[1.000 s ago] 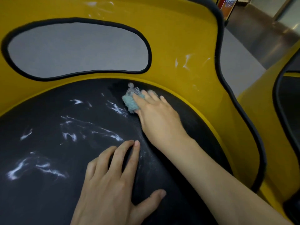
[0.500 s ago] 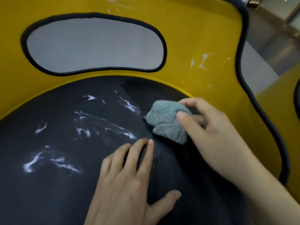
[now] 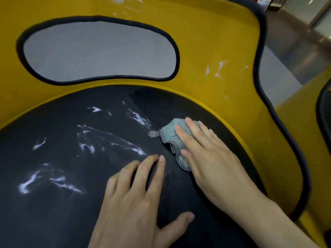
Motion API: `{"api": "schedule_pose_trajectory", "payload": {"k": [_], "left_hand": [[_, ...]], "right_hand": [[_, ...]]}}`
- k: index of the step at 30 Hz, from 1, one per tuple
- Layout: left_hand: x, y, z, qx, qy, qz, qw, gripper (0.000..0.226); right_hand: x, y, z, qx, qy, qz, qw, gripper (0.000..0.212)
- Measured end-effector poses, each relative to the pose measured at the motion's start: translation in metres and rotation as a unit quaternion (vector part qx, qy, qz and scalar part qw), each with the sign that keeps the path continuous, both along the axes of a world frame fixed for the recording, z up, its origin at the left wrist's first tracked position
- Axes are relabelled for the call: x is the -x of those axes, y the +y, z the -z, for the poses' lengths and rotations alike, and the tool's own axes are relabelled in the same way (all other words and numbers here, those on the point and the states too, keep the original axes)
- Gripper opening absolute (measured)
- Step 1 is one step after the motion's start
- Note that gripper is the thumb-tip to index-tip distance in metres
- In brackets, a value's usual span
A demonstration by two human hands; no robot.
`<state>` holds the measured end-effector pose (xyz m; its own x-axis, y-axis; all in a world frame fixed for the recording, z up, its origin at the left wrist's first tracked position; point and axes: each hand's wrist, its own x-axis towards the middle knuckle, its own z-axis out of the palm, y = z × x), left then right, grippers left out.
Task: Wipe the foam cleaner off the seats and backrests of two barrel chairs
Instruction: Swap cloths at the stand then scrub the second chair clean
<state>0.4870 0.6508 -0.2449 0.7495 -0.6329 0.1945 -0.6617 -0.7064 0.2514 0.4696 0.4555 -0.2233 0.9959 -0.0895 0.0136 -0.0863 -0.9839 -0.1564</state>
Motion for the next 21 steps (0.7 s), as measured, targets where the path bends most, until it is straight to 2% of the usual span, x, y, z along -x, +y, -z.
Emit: {"api": "schedule_pose_trajectory", "payload": {"k": [5, 9, 13, 17, 19, 21], "left_hand": [[-0.002, 0.000, 0.000, 0.012, 0.002, 0.003, 1.000, 0.103], [-0.003, -0.001, 0.000, 0.008, 0.008, 0.002, 1.000, 0.104], [-0.002, -0.001, -0.001, 0.011, -0.004, -0.006, 1.000, 0.103], [-0.001, -0.002, 0.000, 0.009, -0.009, -0.004, 1.000, 0.103], [-0.002, -0.001, 0.002, 0.007, -0.006, -0.002, 1.000, 0.104], [-0.003, -0.001, 0.004, 0.011, -0.011, 0.000, 1.000, 0.104]], "right_hand": [[0.017, -0.006, 0.005, 0.030, -0.055, 0.030, 0.998, 0.050], [-0.042, -0.007, 0.000, 0.033, -0.015, 0.032, 0.999, 0.069], [-0.111, 0.002, -0.005, -0.003, -0.019, 0.061, 0.998, 0.051], [-0.065, -0.011, 0.004, 0.040, -0.047, 0.053, 0.997, 0.056], [-0.028, -0.026, 0.005, 0.022, -0.067, 0.101, 0.992, 0.058], [-0.004, -0.035, 0.005, -0.011, -0.057, 0.156, 0.986, 0.051]]}}
